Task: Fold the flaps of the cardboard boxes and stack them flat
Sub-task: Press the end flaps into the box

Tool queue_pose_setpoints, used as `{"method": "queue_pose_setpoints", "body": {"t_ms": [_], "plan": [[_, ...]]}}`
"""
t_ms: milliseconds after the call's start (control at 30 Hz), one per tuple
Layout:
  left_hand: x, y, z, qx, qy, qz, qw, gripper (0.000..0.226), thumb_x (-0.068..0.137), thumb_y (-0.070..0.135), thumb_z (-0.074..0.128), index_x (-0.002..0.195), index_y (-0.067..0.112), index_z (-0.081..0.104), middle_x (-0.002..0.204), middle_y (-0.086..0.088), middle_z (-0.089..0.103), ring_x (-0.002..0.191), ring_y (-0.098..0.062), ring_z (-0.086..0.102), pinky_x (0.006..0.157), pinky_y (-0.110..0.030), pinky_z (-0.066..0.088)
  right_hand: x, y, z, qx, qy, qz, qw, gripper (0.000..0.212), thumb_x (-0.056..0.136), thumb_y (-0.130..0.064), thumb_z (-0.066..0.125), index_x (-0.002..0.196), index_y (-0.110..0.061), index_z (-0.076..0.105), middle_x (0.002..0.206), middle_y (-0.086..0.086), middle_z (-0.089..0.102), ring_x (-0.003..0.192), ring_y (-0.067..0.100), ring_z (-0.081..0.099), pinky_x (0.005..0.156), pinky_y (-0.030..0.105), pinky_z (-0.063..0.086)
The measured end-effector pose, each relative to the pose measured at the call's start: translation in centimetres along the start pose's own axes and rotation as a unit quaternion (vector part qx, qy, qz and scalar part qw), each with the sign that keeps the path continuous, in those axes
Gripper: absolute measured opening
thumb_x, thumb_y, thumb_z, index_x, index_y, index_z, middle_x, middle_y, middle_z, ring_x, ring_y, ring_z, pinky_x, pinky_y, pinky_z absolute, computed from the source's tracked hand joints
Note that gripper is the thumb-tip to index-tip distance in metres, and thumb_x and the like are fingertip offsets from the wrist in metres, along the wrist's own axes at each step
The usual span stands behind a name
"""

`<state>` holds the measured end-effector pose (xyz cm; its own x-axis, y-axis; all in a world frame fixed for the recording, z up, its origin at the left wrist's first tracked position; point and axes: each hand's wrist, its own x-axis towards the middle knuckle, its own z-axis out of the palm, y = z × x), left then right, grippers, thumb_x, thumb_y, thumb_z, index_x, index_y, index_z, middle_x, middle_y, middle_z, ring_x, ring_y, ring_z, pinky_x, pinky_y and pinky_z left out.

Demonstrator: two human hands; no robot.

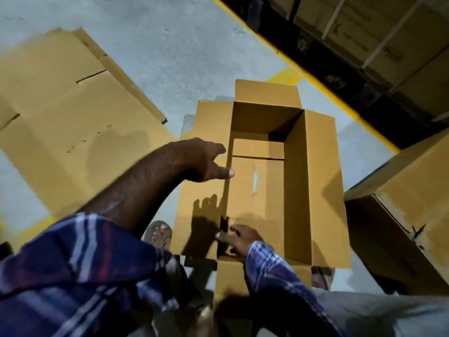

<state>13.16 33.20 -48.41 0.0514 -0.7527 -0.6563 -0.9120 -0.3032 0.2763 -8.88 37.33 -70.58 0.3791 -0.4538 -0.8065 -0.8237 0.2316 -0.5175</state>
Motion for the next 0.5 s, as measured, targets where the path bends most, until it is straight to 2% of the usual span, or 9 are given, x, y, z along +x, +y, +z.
{"method": "queue_pose_setpoints", "body": {"t_ms": [67,133,233,300,433,500], "plan": [[0.4,-1.1,0.6,-0.016,-0.005,-0.012,1.000,0.080,0.095,0.069,0.052,0.160,0.029,0.028,0.157,-0.004,0.047,0.144,-0.028,0.043,0.116,-0.047,0.038,-1.4,0.7,3.1,-0.056,0.016,-0.010,0.998,0.078,0.062,-0.090,0.060,0.114,-0.032,0.066,0.106,-0.007,0.072,0.095,0.017,0.069,0.088,0.038,0.057],[0.7,-2.1,1.4,-0.038,-0.008,-0.030,0.999,0.080,0.095,0.066,0.054,0.160,0.026,0.031,0.158,-0.003,0.046,0.146,-0.028,0.039,0.116,-0.043,0.035,-2.4,0.4,4.9,-0.130,0.039,-0.012,0.991,0.070,0.071,-0.086,0.057,0.116,-0.033,0.063,0.107,-0.004,0.071,0.098,0.022,0.068,0.083,0.035,0.055],[1.2,-3.7,2.8,-0.049,-0.005,-0.064,0.997,0.079,0.095,0.065,0.056,0.158,0.022,0.036,0.162,-0.005,0.039,0.149,-0.027,0.034,0.116,-0.041,0.030,-2.5,-0.3,6.1,-0.202,0.071,-0.037,0.976,0.056,0.083,-0.077,0.052,0.109,-0.028,0.058,0.107,0.003,0.069,0.101,0.031,0.065,0.078,0.037,0.048],[1.4,-4.5,4.0,-0.052,0.011,-0.088,0.995,0.077,0.096,0.063,0.056,0.156,0.018,0.039,0.165,-0.006,0.034,0.150,-0.028,0.033,0.117,-0.040,0.030,-2.4,-0.6,6.8,-0.223,0.086,-0.050,0.970,0.048,0.091,-0.065,0.052,0.113,-0.023,0.056,0.112,0.008,0.068,0.105,0.035,0.064,0.081,0.040,0.044],[0.6,-4.5,7.2,-0.142,0.113,-0.125,0.975,0.059,0.099,0.051,0.061,0.145,0.016,0.053,0.150,-0.010,0.052,0.137,-0.030,0.048,0.110,-0.038,0.039,-2.6,-0.8,7.9,-0.248,0.105,-0.041,0.962,0.043,0.100,-0.042,0.050,0.132,-0.014,0.050,0.122,0.013,0.066,0.114,0.037,0.062,0.095,0.046,0.046],[0.0,-4.5,9.7,-0.264,0.196,-0.166,0.930,0.043,0.100,0.039,0.061,0.135,0.015,0.062,0.133,-0.010,0.064,0.125,-0.030,0.057,0.101,-0.036,0.043,-2.9,-0.7,7.7,-0.244,0.120,-0.045,0.961,0.044,0.101,-0.033,0.048,0.138,-0.011,0.045,0.122,0.015,0.065,0.115,0.037,0.061,0.097,0.046,0.045]]}}
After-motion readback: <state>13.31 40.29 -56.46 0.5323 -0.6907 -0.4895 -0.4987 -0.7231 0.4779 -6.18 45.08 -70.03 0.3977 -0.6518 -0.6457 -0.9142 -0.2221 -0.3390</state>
